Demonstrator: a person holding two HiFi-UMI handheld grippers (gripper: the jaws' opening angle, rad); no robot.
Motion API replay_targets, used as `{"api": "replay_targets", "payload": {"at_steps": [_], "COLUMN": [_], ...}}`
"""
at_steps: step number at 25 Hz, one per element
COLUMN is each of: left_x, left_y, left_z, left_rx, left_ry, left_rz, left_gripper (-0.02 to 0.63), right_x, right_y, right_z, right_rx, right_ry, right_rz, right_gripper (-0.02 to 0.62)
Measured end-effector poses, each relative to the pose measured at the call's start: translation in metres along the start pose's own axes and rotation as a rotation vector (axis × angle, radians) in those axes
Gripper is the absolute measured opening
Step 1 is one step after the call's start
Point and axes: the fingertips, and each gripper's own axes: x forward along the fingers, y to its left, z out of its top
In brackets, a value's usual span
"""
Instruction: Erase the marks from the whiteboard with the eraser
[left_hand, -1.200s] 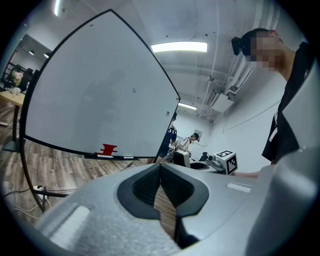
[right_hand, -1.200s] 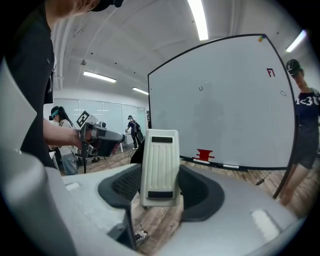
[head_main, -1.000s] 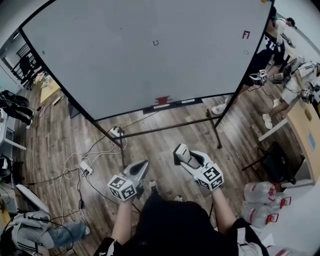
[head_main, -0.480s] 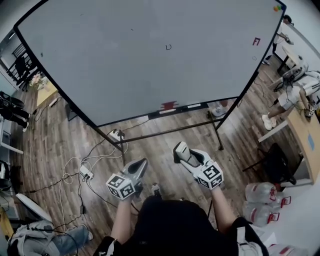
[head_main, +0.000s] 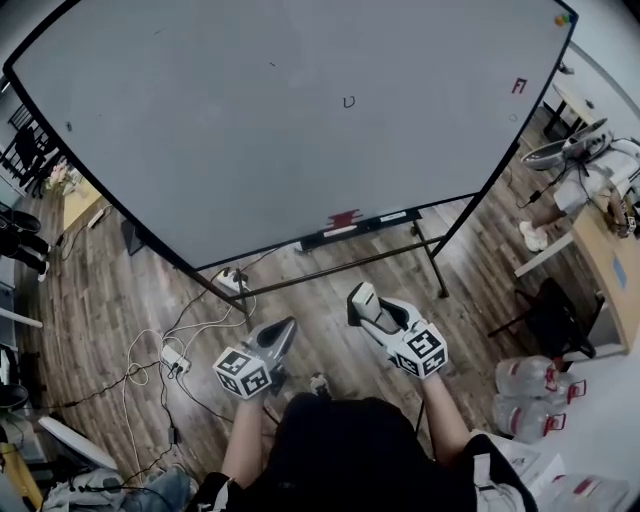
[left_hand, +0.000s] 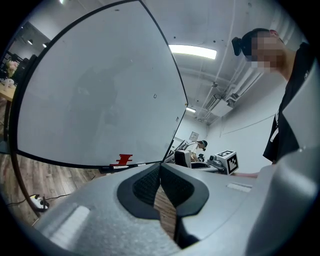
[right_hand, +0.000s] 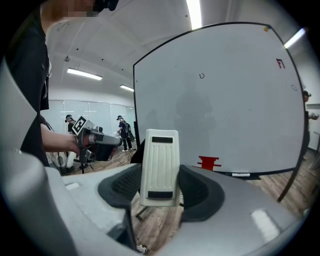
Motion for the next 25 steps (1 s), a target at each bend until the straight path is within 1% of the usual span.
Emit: {"api": "replay_targets", "payload": {"at_steps": [9, 15, 20, 25], "left_x": [-0.008, -0.010, 0.001, 0.033], "left_y": [0.035, 0.054, 0.063, 0.063], "left_z": [0.012, 0.017, 0.023, 0.029], "left_rx": [0.006, 0.002, -0.004, 0.003], "left_ry": [0.019, 0.020, 0.014, 0.004], "left_rz": [-0.033, -0.020, 0.007, 0.040], "left_gripper": [0.011, 0.012, 0.011, 0.012], "right_x": [0.041, 0.057, 0.064, 0.068], "right_y": [0.009, 0.007, -0.017, -0.058], "right_z": [0.005, 0.012, 0.021, 0.030], "right_rx": [0.014, 0.002, -0.006, -0.017], "right_ry": [0.002, 0.005, -0.003, -0.012], "right_rz": [-0.015, -0.012, -0.004, 0.028], "right_gripper": [0.239, 0.239, 0.239, 0.239]}}
